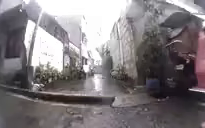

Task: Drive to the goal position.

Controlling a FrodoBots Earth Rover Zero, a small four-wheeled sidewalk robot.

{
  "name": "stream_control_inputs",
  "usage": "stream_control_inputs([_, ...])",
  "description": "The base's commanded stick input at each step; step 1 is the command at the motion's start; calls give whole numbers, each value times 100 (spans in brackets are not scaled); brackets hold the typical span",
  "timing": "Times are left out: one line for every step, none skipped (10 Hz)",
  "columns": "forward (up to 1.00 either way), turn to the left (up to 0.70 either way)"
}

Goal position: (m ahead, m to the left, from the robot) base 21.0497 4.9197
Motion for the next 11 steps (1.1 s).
stream_control_inputs([-100, 0])
stream_control_inputs([-100, 0])
stream_control_inputs([-100, 0])
stream_control_inputs([-100, 0])
stream_control_inputs([-100, 0])
stream_control_inputs([-100, 0])
stream_control_inputs([-100, 0])
stream_control_inputs([-41, 0])
stream_control_inputs([0, 0])
stream_control_inputs([0, 0])
stream_control_inputs([0, 0])
